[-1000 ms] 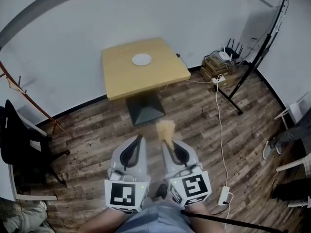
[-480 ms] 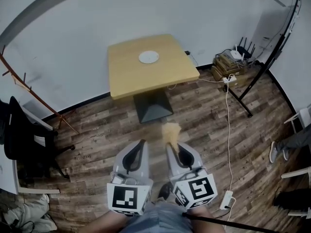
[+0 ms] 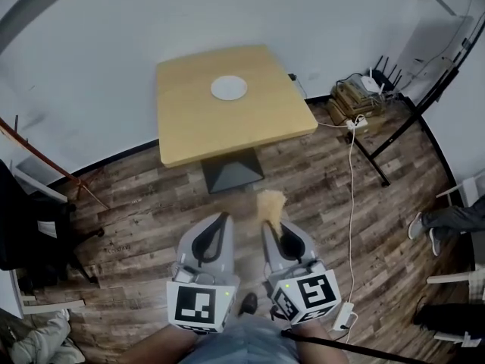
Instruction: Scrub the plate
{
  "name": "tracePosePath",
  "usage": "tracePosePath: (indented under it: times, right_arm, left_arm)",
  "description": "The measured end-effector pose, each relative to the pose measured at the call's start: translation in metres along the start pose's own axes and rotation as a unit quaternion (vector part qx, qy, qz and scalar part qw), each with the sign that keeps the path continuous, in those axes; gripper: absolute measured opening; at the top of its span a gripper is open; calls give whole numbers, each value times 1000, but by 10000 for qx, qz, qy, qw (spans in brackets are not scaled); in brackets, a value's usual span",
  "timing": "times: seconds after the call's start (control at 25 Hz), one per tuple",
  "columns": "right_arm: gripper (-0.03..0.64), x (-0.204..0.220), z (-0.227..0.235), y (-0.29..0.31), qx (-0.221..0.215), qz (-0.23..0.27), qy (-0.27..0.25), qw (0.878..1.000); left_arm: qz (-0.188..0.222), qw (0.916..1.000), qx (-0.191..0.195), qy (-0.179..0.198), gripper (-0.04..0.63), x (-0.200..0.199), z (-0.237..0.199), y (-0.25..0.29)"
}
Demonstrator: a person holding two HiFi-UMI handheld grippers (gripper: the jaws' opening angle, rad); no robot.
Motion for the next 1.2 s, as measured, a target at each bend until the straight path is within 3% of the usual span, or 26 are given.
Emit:
tracePosePath:
  times: [0.56,1.2]
  right_arm:
    - [46,-67,-5,135,-7,298,-413,9987]
    - [46,-87,28,170,216,331,-389,9985]
  left_arm:
    - [494,9987,20,-78,20,-31,-110,100]
    - [355,9990,237,-101,20,-25,-117,158]
Point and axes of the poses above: the fingertips, and each gripper's own axes: y forward along the fingers, z to its right, x out of its underside, the point moved 3 cm from there along -y, backward along the fingers, and after that the axes turned 14 degrees about y, right-handed, at the moved point
